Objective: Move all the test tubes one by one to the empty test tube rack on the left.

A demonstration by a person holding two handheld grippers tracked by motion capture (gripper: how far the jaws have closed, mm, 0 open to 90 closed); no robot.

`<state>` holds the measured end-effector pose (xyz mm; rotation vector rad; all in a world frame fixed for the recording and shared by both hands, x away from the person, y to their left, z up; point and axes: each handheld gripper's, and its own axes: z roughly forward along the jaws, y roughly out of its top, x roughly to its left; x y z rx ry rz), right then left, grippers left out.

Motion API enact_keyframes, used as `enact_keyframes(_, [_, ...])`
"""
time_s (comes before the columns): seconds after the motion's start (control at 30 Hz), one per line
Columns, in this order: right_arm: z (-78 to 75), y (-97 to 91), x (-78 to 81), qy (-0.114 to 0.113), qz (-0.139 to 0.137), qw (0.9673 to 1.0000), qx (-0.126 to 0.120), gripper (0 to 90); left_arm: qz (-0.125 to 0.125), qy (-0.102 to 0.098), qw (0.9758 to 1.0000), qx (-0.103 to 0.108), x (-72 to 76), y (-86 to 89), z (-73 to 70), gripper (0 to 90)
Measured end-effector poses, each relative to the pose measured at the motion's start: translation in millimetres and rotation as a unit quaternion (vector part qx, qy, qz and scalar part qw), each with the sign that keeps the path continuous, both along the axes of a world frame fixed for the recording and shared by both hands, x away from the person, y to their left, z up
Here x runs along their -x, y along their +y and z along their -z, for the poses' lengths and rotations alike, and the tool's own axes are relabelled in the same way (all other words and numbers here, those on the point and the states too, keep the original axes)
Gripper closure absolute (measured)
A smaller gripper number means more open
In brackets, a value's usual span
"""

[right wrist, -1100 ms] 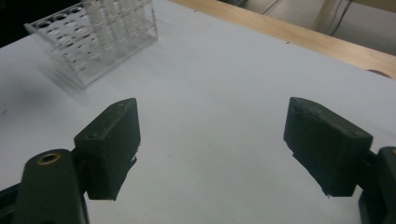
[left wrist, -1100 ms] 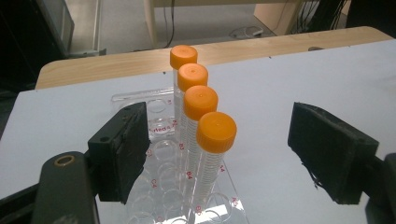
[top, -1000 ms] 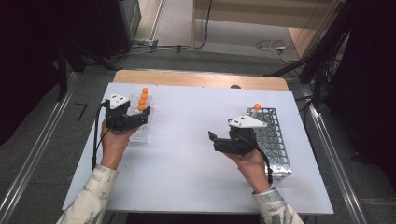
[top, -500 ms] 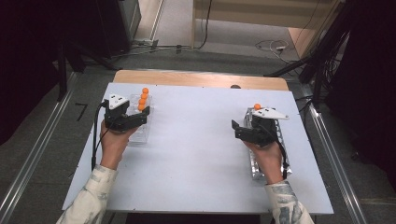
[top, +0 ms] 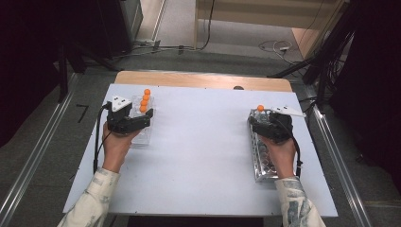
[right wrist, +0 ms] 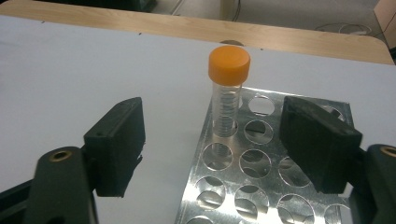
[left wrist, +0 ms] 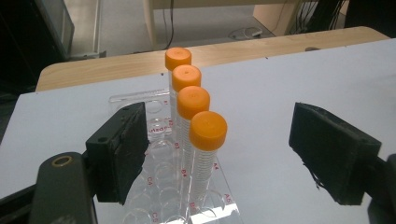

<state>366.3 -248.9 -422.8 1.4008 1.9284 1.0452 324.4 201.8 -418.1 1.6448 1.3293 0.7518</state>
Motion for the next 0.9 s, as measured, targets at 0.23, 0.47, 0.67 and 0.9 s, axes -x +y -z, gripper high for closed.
enact_keyframes(0.23, [4.8, 0.3, -10.5, 0.001, 0.008, 0.9999, 0.008, 38.2, 0.008, -0.006, 0.9999, 0.005, 3.7, -1.8, -4.0, 20.0])
enact_keyframes(0.47, [8.2, 5.3, -23.7, 0.020, 0.020, 0.9994, 0.021, 49.3, 0.011, -0.010, 0.9999, 0.008, 5.8, -3.0, -6.1, 20.0])
enact_keyframes(0.67, [9.7, 9.3, -29.3, 0.034, 0.029, 0.9981, 0.042, 57.4, 0.013, -0.010, 0.9998, 0.007, 5.8, -4.2, -6.1, 20.0])
enact_keyframes(0.9, [10.6, 11.1, -33.6, 0.047, 0.039, 0.9967, 0.053, 62.8, 0.017, -0.009, 0.9998, 0.007, 6.2, -7.1, -5.9, 20.0])
